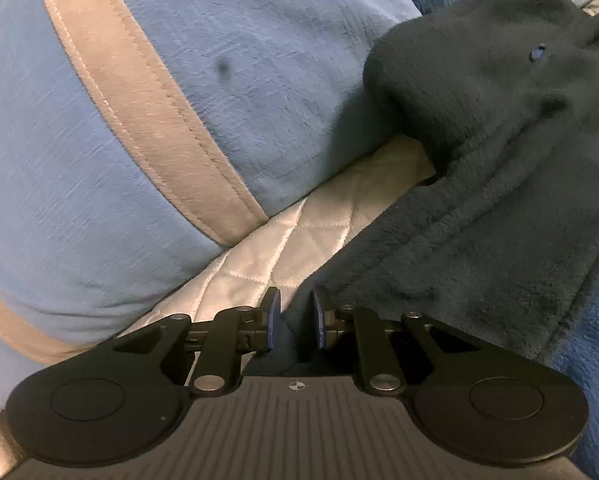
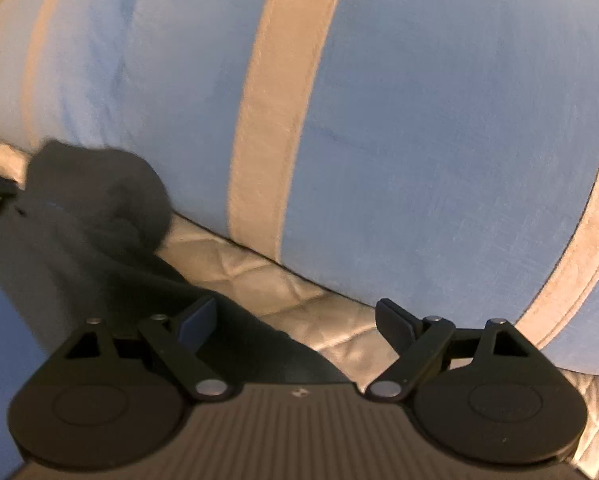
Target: Fold clothes
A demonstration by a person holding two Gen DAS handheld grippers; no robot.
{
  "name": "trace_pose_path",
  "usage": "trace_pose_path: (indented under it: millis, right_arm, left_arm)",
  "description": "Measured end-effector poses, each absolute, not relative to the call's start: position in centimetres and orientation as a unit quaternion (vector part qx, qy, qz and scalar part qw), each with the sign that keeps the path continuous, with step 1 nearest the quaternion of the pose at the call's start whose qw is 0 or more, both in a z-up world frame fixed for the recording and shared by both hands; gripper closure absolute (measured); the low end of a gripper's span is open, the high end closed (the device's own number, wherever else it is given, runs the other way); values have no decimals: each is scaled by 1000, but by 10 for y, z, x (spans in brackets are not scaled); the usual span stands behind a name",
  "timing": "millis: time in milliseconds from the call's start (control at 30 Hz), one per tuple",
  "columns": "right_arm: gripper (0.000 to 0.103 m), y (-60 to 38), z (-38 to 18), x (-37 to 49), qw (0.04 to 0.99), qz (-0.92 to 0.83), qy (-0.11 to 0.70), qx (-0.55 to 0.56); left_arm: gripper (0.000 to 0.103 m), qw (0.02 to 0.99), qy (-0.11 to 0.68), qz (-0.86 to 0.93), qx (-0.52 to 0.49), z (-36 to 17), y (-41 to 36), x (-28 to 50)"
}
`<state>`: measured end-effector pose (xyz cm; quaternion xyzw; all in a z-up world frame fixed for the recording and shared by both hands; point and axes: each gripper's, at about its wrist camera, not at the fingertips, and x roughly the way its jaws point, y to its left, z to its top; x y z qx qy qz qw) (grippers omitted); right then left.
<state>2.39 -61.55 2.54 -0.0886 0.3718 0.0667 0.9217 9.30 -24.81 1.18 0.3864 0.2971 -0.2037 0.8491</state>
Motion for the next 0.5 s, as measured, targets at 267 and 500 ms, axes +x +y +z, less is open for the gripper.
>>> trace_pose_path:
  millis: [267, 500]
  right_arm:
    - [12, -589, -3, 9, 892, 90, 393, -203]
    - [13, -598, 29, 9, 905, 120, 363, -185]
  left_arm:
    - [84, 852, 289, -207, 384, 9, -245, 90]
    - [84, 855, 285, -206, 382, 8, -245, 89]
